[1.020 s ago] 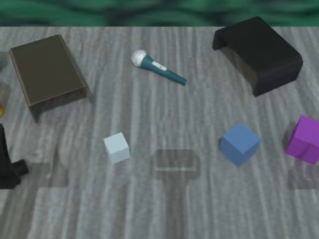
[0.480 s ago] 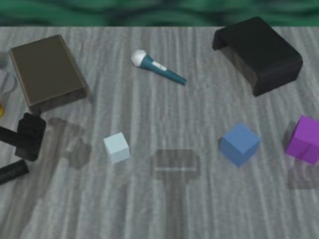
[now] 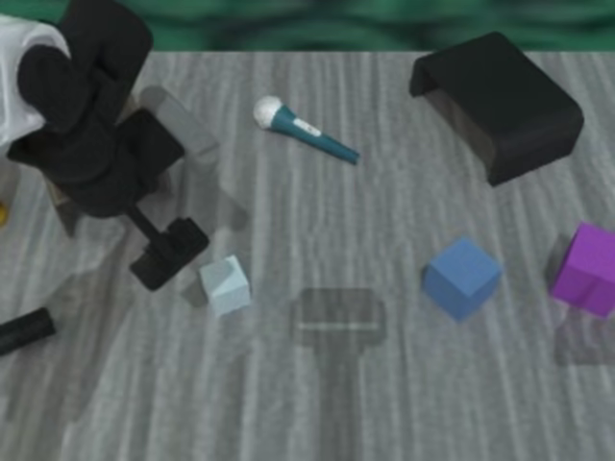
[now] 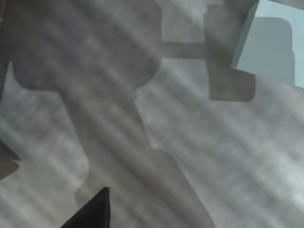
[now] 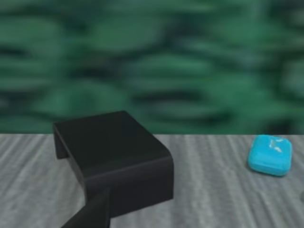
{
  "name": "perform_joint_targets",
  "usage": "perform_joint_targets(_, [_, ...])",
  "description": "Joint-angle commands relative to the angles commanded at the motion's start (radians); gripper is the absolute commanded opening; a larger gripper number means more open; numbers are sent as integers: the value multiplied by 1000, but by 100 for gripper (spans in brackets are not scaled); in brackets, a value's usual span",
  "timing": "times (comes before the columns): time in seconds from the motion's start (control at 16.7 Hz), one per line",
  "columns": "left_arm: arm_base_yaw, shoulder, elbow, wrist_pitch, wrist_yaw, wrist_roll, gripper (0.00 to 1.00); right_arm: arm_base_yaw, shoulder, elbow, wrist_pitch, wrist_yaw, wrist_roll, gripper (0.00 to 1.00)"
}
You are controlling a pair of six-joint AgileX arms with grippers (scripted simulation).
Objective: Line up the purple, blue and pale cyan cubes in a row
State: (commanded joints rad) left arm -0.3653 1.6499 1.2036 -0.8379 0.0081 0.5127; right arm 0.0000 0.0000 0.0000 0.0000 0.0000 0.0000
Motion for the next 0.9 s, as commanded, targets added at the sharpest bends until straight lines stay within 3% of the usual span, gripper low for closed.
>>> perform_joint_targets(0.42, [-95, 410, 339, -197, -4, 136, 100, 0, 0, 0, 0, 0, 0, 100])
perform_joint_targets(0.9, [-101, 448, 373, -211, -6, 151, 100, 0, 0, 0, 0, 0, 0, 100])
